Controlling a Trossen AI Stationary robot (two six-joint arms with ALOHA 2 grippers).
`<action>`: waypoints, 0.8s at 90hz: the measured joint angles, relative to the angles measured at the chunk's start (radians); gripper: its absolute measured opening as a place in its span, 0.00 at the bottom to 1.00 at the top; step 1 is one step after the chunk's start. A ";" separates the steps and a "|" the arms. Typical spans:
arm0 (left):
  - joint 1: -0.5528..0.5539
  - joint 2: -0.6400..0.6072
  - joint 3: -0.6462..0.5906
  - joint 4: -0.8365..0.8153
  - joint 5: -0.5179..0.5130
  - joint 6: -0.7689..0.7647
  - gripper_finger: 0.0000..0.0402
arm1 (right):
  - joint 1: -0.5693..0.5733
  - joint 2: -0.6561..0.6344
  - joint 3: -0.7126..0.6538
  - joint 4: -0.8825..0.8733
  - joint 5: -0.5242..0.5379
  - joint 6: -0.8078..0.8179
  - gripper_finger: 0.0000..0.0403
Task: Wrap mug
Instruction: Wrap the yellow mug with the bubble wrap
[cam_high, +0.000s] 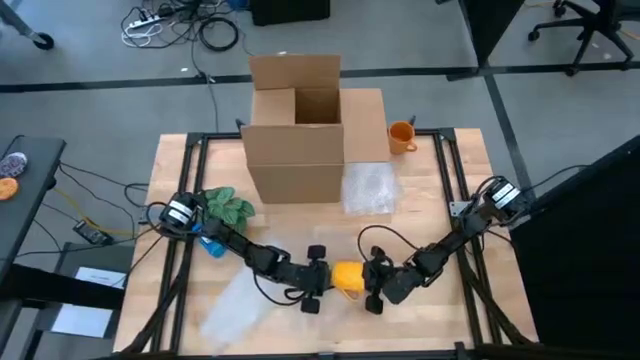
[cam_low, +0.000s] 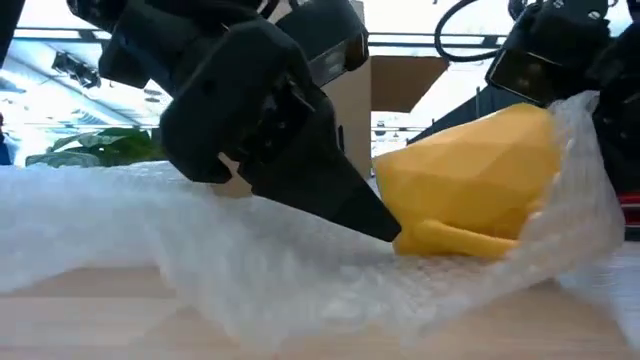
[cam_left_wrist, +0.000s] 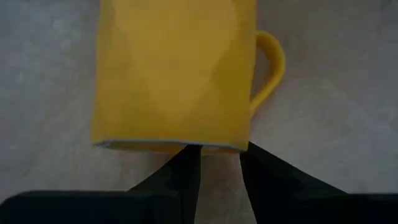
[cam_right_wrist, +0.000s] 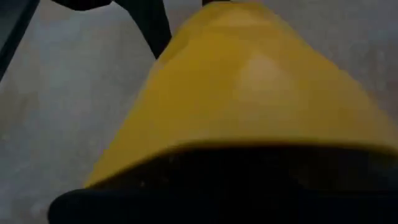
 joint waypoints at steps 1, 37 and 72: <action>0.001 0.000 0.000 0.000 0.000 0.000 0.25 | -0.002 0.000 0.000 0.001 0.000 -0.004 0.00; 0.014 0.000 0.004 -0.012 -0.047 0.031 0.25 | 0.001 -0.070 0.002 -0.132 -0.021 0.039 0.00; 0.025 0.000 0.005 -0.004 -0.048 0.029 0.25 | 0.123 -0.321 0.003 -0.465 -0.047 0.184 0.00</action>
